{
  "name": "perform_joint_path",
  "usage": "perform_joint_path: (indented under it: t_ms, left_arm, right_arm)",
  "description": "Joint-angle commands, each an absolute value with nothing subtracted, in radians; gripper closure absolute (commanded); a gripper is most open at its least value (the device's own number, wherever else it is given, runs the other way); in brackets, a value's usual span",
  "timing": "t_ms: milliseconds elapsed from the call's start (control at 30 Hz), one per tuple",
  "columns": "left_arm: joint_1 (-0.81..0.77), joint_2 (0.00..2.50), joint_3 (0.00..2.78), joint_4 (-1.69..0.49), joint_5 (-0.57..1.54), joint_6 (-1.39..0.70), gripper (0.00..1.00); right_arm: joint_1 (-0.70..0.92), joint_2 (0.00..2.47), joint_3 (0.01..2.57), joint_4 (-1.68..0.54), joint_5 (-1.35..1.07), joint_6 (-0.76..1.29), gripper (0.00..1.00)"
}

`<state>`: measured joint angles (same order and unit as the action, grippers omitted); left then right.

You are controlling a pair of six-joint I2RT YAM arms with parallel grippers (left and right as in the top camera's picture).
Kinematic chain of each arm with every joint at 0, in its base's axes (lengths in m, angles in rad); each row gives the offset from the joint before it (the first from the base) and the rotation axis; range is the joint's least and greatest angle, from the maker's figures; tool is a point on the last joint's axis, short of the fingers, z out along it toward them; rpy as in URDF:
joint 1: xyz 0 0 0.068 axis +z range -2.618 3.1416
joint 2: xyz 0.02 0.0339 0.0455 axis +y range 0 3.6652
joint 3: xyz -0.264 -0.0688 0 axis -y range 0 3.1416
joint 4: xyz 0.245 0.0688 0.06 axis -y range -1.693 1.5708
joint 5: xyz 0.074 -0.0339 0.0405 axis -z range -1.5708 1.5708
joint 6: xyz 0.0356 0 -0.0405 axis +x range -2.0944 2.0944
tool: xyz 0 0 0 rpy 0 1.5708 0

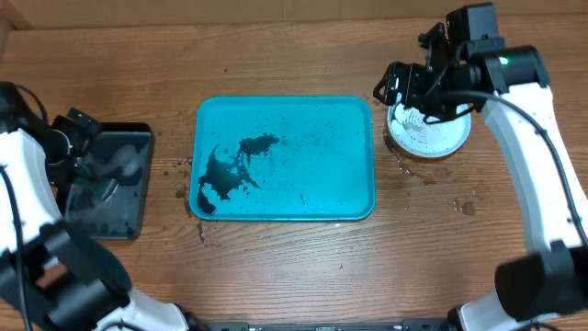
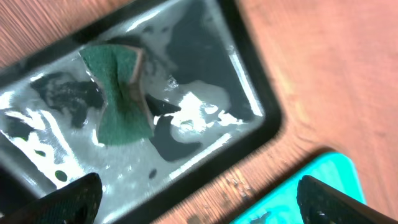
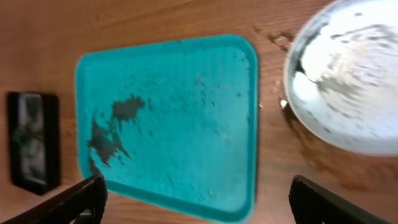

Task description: Clean dirty plates on tray and stack at the side

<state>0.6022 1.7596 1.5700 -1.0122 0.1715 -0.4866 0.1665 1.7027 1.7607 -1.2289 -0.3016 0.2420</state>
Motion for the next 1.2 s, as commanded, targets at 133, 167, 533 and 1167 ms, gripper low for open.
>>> perform_joint_path:
  t_ms: [133,167,533,1167]
  left_arm:
    - [0.582,1.433,1.532,-0.981,0.268,-0.344,0.0]
    - [0.574,1.394,1.506,-0.962,0.305,-0.322,0.0]
    - [0.508,0.942,1.035,-0.711,0.354,-0.327,0.0]
    - [0.508,0.983,0.932,-0.684,0.281,-0.344,0.0]
  right_arm:
    - [0.404,1.525,1.739,-1.291,0.049,0.236,0.04]
    - [0.442,1.501,1.728,-1.287,0.076,0.236,0.03]
    - [0.499,1.393,1.702,-1.345,0.243,0.149,0.0]
    - [0.482,1.399,1.702,-1.319,0.246,0.126,0.0]
